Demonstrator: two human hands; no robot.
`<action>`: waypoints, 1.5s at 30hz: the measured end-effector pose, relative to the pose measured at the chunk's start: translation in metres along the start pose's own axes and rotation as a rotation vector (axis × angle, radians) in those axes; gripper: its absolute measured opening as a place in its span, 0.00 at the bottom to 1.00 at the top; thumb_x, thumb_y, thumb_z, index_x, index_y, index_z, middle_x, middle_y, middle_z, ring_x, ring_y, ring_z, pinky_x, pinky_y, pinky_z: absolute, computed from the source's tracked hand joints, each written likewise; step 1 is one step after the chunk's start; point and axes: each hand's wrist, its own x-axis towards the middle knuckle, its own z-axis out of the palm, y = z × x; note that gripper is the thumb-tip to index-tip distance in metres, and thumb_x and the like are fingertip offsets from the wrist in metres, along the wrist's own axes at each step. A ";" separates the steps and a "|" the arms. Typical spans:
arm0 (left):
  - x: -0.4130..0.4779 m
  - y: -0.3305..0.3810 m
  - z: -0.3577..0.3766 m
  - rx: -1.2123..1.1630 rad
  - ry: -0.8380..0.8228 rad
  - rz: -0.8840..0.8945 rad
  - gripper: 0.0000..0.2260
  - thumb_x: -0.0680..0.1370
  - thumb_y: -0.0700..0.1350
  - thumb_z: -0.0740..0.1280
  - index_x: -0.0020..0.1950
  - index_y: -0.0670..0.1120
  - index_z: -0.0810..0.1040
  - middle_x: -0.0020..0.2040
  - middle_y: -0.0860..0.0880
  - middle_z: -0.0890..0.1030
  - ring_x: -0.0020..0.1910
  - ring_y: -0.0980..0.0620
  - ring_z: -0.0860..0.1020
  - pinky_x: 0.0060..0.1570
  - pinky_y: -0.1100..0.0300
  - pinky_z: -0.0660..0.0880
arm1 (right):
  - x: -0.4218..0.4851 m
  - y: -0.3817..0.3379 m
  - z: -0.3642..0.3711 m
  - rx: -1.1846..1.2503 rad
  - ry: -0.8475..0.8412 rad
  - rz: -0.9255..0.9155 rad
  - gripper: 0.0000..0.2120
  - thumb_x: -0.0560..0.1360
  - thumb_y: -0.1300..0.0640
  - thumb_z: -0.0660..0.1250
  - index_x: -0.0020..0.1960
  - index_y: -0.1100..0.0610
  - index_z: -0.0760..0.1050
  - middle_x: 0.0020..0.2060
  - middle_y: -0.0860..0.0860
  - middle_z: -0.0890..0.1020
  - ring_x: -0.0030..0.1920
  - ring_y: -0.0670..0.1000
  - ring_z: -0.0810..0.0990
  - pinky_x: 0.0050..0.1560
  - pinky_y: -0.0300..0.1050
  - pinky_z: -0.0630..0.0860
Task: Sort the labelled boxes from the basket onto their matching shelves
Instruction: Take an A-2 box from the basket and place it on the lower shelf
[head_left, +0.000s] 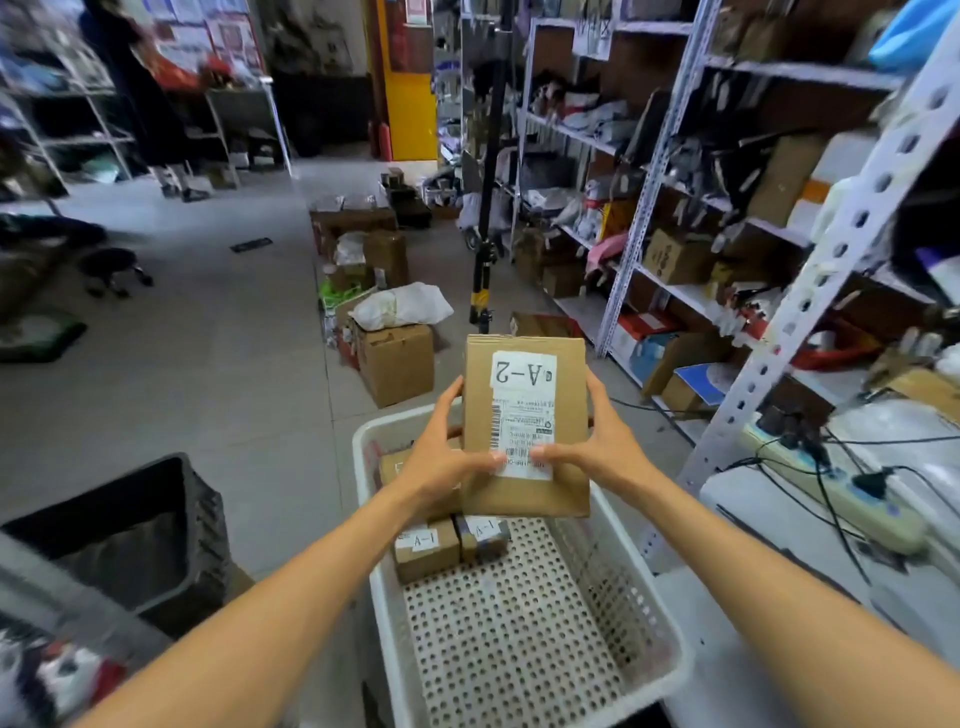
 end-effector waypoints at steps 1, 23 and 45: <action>-0.012 0.001 0.004 0.005 0.001 0.017 0.49 0.63 0.46 0.80 0.75 0.63 0.54 0.70 0.48 0.72 0.67 0.50 0.71 0.64 0.46 0.72 | -0.011 -0.003 -0.003 -0.011 -0.008 -0.014 0.56 0.60 0.58 0.82 0.77 0.45 0.52 0.61 0.42 0.74 0.59 0.44 0.74 0.52 0.35 0.72; -0.274 -0.011 0.185 0.087 0.031 0.089 0.46 0.55 0.64 0.80 0.64 0.76 0.56 0.68 0.50 0.72 0.65 0.50 0.73 0.60 0.43 0.75 | -0.333 0.037 -0.093 -0.101 0.111 -0.091 0.60 0.58 0.52 0.83 0.78 0.47 0.47 0.71 0.47 0.68 0.69 0.48 0.68 0.66 0.45 0.67; -0.303 0.051 0.495 0.099 -0.613 0.290 0.48 0.58 0.53 0.82 0.71 0.64 0.58 0.62 0.49 0.78 0.59 0.48 0.78 0.56 0.48 0.78 | -0.569 0.098 -0.306 -0.147 0.788 0.164 0.57 0.60 0.60 0.82 0.77 0.44 0.50 0.50 0.33 0.74 0.46 0.27 0.74 0.41 0.22 0.72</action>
